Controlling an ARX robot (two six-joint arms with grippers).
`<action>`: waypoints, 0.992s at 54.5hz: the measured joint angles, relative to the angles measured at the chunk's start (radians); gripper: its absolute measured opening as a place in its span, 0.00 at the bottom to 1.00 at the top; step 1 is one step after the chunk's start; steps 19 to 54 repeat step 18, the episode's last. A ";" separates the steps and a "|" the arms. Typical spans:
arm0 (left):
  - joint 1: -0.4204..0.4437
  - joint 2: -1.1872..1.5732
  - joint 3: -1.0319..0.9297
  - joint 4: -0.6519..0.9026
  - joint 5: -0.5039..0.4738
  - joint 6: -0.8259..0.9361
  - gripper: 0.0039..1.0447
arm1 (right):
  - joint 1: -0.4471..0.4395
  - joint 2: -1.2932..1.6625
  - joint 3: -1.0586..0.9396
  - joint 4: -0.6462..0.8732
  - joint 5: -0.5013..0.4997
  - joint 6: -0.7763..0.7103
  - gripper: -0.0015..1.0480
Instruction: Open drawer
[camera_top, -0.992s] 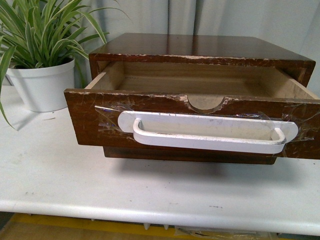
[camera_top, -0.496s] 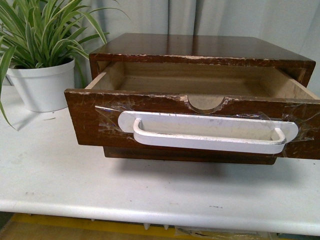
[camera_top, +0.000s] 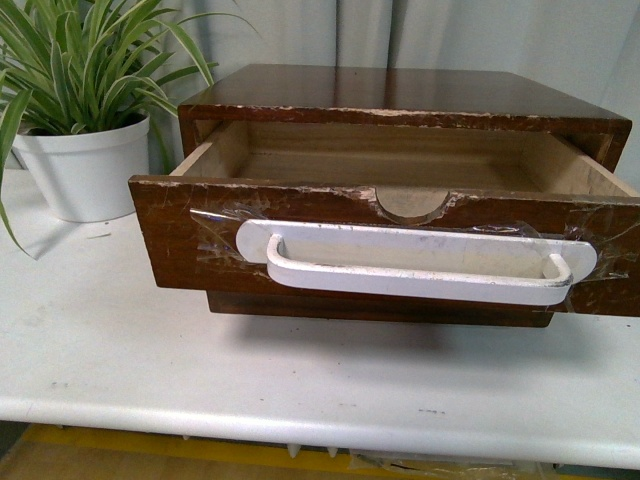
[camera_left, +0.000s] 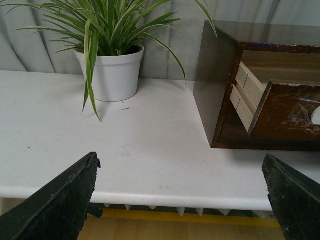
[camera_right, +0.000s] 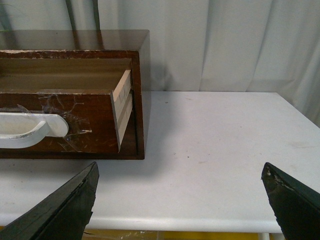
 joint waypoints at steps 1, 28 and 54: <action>0.000 0.000 0.000 0.000 0.000 0.000 0.94 | 0.000 0.000 0.000 0.000 0.000 0.000 0.91; 0.000 0.000 0.000 0.000 0.000 0.000 0.94 | 0.000 0.000 0.000 0.000 0.000 0.000 0.91; 0.000 0.000 0.000 0.000 0.000 0.000 0.94 | 0.000 0.000 0.000 0.000 0.000 0.000 0.91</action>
